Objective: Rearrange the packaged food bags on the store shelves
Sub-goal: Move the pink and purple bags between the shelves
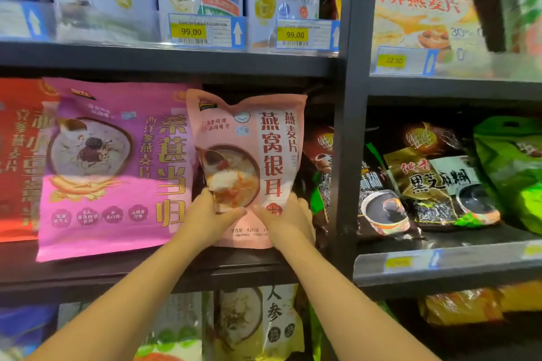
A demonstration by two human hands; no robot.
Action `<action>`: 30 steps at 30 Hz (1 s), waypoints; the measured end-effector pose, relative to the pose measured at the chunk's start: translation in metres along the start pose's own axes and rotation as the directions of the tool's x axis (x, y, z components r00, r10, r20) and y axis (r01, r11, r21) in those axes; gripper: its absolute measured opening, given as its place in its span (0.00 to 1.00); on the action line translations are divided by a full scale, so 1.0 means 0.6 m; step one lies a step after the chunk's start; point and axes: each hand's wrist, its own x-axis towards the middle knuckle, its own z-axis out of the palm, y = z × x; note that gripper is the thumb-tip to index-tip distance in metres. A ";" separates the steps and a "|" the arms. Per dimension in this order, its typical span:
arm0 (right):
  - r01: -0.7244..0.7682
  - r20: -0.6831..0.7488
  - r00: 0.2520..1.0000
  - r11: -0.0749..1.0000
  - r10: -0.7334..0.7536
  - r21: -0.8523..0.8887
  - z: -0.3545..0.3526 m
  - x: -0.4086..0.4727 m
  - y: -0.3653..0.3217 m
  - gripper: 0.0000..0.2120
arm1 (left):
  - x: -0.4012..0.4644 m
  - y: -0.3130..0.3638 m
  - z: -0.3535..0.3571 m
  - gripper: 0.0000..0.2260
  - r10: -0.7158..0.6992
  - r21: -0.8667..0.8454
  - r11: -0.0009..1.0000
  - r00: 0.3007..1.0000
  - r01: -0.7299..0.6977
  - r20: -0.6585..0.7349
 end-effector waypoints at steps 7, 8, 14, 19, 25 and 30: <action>-0.021 0.046 0.999 0.999 0.020 0.038 -0.021 -0.010 -0.019 0.42 | -0.024 0.045 -0.007 0.25 -0.062 0.040 0.997 0.993 0.066 -0.097; 0.000 0.040 0.999 0.999 -0.002 0.044 -0.028 -0.015 -0.023 0.44 | -0.027 0.051 -0.010 0.23 -0.062 0.066 0.995 0.990 0.070 -0.123; 0.181 0.198 0.967 0.980 -0.162 -0.080 -0.080 -0.075 -0.009 0.53 | -0.072 0.055 -0.055 0.10 0.062 0.351 0.936 0.992 -0.020 -0.109; 0.246 0.296 0.935 0.958 -0.195 -0.147 -0.115 -0.144 -0.007 0.48 | -0.141 0.058 -0.125 0.24 0.079 0.481 0.873 0.997 -0.081 0.024; 0.315 0.271 0.927 0.931 -0.259 -0.186 -0.194 -0.232 -0.010 0.26 | -0.227 0.086 -0.211 0.37 0.044 0.604 0.792 0.995 -0.093 0.095; 0.285 0.235 0.943 0.939 -0.237 -0.195 -0.277 -0.295 0.012 0.25 | -0.291 0.143 -0.230 0.35 0.097 0.649 0.742 0.985 -0.167 0.142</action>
